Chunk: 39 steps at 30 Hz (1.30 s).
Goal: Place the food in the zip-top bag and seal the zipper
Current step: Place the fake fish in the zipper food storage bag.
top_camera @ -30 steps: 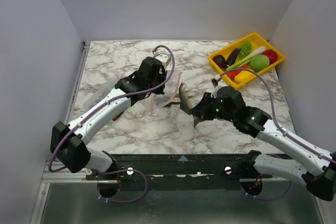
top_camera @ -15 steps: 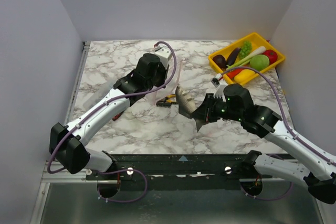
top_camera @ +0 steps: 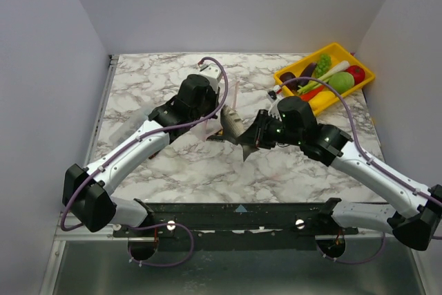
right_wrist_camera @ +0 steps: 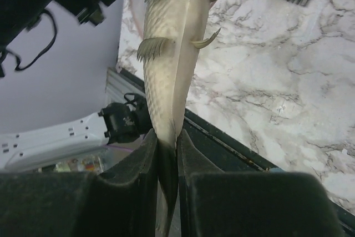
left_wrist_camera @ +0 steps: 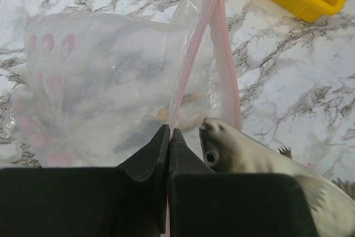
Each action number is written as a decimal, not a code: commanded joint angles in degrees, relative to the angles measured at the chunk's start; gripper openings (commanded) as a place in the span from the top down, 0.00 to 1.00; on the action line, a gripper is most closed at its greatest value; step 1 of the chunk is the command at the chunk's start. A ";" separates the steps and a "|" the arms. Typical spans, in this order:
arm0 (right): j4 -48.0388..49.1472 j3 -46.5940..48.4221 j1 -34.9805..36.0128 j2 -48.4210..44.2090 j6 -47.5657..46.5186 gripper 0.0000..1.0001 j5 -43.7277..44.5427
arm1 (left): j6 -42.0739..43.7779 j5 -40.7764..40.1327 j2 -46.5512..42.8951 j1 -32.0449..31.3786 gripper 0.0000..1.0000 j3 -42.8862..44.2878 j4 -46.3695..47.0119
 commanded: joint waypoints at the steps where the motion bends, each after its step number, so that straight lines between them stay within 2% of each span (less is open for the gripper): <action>1: 0.67 3.09 0.08 3.58 5.21 1.00 7.66 | -2.62 0.66 -1.80 -1.15 1.00 1.48 -0.33; 5: 1.53 4.44 0.08 7.32 7.75 1.00 11.29 | -2.79 0.28 -3.65 -2.53 1.00 0.48 0.12; 10: 7.66 4.86 0.08 11.47 10.60 0.99 8.55 | -2.44 0.81 -5.17 -4.51 1.00 0.28 0.18; 16: 9.32 8.32 0.08 16.25 13.16 0.99 9.85 | -2.26 1.29 -7.07 -5.50 1.00 -0.05 0.36; 24: 10.50 9.83 0.08 16.34 17.78 0.99 17.79 | -2.35 1.26 -8.80 -5.78 1.00 -0.41 0.50; 28: 12.81 8.86 0.10 15.90 20.60 0.99 18.98 | -2.38 1.73 -9.61 -5.75 1.00 -0.58 0.74; 35: 9.60 14.81 0.09 18.22 18.50 0.99 18.79 | -1.47 -0.33 -9.37 -5.78 1.00 -0.35 0.46; 39: 8.67 15.11 0.09 19.84 17.19 0.99 20.77 | -1.99 0.56 -10.20 -5.78 1.00 -0.48 0.68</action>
